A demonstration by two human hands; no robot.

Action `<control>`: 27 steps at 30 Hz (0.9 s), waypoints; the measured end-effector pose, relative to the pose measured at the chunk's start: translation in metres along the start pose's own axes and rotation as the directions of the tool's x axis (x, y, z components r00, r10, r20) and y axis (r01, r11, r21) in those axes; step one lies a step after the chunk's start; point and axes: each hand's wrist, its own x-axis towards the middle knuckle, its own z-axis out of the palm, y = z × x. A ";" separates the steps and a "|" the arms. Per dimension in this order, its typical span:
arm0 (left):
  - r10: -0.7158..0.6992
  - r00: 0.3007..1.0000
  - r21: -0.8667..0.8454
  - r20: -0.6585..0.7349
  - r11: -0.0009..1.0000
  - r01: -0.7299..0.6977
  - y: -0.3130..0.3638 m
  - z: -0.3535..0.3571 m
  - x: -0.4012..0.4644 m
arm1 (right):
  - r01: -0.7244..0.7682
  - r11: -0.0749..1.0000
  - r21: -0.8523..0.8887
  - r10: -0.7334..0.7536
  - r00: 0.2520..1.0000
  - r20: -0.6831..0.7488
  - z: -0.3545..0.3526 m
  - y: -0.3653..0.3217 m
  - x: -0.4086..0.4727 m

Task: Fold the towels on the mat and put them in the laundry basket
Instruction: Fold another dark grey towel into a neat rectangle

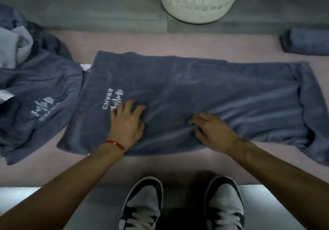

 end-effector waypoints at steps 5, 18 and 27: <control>0.516 0.832 -0.023 0.205 0.852 -0.523 0.123 0.016 0.074 | -0.303 0.950 0.081 0.313 0.909 -0.276 -0.014 0.063 -0.063; 0.926 0.235 -0.025 0.294 0.253 -0.967 0.290 0.048 0.076 | -0.871 -0.146 0.470 0.970 -0.219 -0.103 -0.028 0.205 -0.199; 0.827 0.409 -0.405 0.385 0.550 -0.731 0.310 0.054 0.068 | -0.319 -0.099 0.943 0.942 -0.336 -0.015 -0.045 0.246 -0.248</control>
